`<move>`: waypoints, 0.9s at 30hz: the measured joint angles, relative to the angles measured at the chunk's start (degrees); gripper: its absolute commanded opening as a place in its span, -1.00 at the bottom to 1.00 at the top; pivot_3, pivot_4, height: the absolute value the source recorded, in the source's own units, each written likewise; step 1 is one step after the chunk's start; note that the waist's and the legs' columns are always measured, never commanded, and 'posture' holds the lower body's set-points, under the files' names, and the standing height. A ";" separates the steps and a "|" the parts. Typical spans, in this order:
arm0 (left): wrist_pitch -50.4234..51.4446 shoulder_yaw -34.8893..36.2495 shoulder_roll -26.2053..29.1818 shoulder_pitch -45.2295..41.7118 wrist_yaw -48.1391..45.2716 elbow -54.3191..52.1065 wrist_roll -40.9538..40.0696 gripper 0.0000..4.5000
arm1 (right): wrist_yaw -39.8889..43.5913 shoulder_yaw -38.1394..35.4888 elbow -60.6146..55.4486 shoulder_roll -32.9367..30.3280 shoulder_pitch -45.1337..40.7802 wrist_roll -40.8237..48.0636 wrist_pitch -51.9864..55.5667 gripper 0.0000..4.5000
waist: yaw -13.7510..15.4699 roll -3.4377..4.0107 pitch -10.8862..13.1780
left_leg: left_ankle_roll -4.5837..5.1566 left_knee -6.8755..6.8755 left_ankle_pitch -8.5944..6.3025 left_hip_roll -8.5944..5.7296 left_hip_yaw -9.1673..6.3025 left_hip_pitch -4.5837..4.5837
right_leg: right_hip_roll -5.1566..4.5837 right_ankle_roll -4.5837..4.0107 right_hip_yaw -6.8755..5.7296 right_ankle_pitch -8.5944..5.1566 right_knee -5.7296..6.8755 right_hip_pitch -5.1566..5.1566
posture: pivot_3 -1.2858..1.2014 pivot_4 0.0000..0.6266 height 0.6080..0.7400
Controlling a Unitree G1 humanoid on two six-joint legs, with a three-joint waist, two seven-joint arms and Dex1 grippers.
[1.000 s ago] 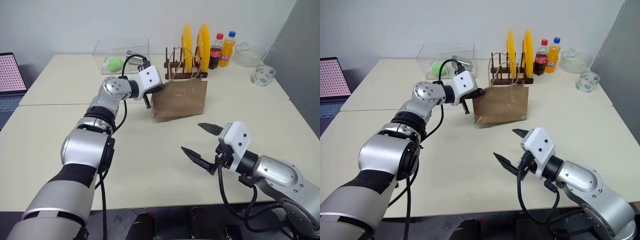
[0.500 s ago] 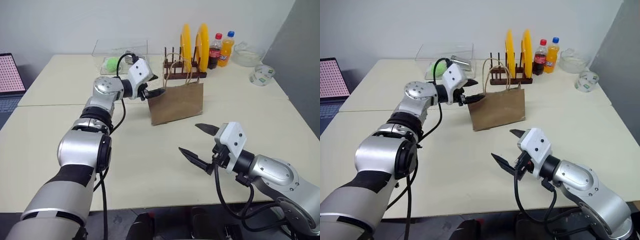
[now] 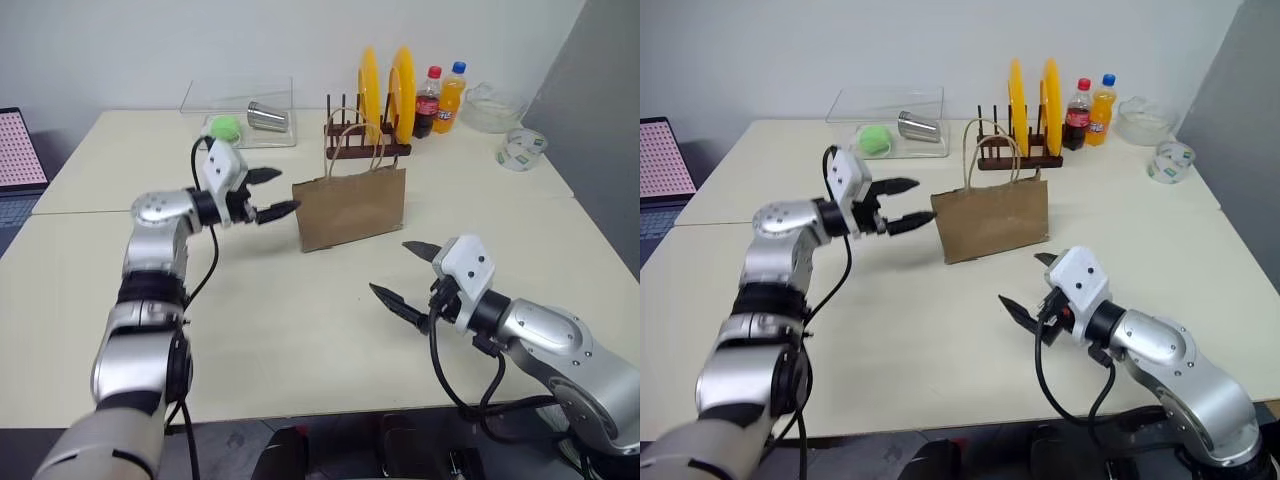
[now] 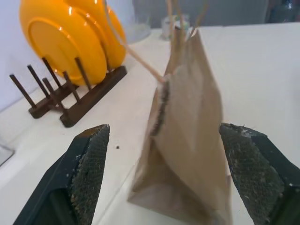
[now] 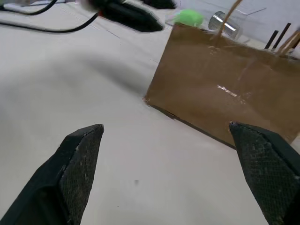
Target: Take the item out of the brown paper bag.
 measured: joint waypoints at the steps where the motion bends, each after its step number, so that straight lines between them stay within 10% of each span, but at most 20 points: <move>1: 3.23 0.20 0.19 4.00 1.38 -6.88 -1.37 0.75 | 0.58 -0.82 1.19 -0.01 -1.01 -0.14 -0.79 0.59 | 0.07 0.00 0.00 | 0.00 0.00 0.00 0.01 0.01 0.00 | 0.00 0.00 -0.01 0.00 -0.01 0.00 | 0.03 -0.52 1.00; 11: 19.31 -0.36 -3.23 26.58 16.13 -45.42 -9.61 0.75 | 8.54 0.33 26.79 -2.41 -21.87 -9.80 -12.66 -0.99 | 1.23 0.03 -0.01 | 0.02 -0.03 -0.01 0.00 0.20 0.24 | -0.01 -0.01 0.10 0.00 -0.05 0.14 | 0.03 -0.52 1.00; 22: 21.83 -3.78 -4.48 28.60 22.64 -51.11 -11.83 0.75 | 9.73 15.38 99.90 8.95 -62.25 -35.78 -44.37 -0.99 | 0.23 0.07 0.01 | -0.16 -0.24 0.08 0.05 0.40 0.38 | 0.00 -0.05 0.19 0.01 -0.21 0.13 | 0.03 -0.52 1.00; 27: 20.91 -4.50 -3.84 28.16 22.58 -50.98 -11.88 0.75 | 10.28 16.79 115.71 12.77 -65.39 -41.00 -50.89 -0.99 | 0.15 0.09 0.03 | -0.20 -0.28 0.10 -0.04 0.42 0.13 | -0.11 -0.05 0.20 0.02 -0.47 0.04 | 0.03 -0.52 1.00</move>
